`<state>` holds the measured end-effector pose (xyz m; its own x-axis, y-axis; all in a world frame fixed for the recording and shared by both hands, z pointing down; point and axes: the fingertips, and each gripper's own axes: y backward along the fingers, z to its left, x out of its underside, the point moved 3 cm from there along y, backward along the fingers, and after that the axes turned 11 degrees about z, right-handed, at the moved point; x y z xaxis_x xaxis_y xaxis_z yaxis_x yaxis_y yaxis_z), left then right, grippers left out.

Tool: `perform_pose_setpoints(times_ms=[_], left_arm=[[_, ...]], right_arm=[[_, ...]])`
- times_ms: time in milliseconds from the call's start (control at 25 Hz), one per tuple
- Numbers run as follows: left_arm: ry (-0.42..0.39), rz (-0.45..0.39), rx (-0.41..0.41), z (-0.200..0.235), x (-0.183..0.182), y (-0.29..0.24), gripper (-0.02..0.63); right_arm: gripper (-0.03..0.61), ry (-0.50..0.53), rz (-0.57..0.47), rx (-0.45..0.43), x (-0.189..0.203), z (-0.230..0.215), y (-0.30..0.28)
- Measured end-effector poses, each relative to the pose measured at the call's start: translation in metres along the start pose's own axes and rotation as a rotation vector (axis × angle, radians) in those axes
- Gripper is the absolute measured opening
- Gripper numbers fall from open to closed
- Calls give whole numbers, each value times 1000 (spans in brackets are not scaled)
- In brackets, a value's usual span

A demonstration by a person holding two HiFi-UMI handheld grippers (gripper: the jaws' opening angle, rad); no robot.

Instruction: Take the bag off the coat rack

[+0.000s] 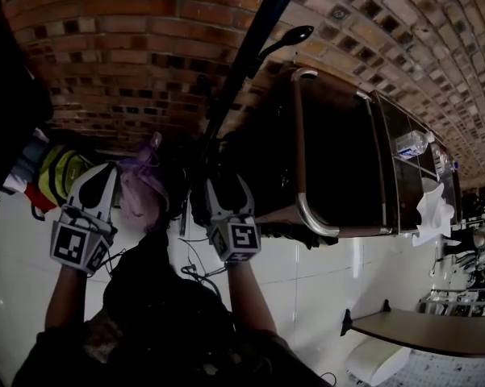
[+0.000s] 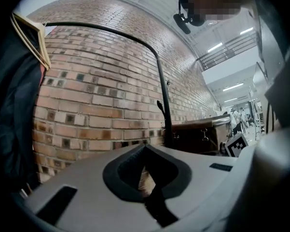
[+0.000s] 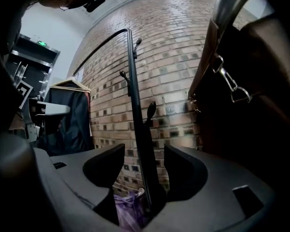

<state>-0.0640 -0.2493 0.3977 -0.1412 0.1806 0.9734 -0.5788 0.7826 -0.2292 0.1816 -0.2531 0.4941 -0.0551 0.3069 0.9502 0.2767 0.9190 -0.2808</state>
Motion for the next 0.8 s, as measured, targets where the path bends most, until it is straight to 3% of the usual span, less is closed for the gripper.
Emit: perform_pose_setpoints(times_ms=[200,360,480,600,800], left_arm=[[-1,11,26,20,3,-49,28],[3,21,40,30,6,-74,28],[14,37,47,34,11,-86,28],[18,53,51,36,13,-98,28],[19,64,62,38,18,-116,28]], right_arm=[[264,75,58,31,10,-9,-43],[227,131,107,88,21,-22,-65],[227,154,114,59,24,-23,-78],[155,155,84,-23,25,-21,-87],[43,148,101,-58,22,-21,-81]])
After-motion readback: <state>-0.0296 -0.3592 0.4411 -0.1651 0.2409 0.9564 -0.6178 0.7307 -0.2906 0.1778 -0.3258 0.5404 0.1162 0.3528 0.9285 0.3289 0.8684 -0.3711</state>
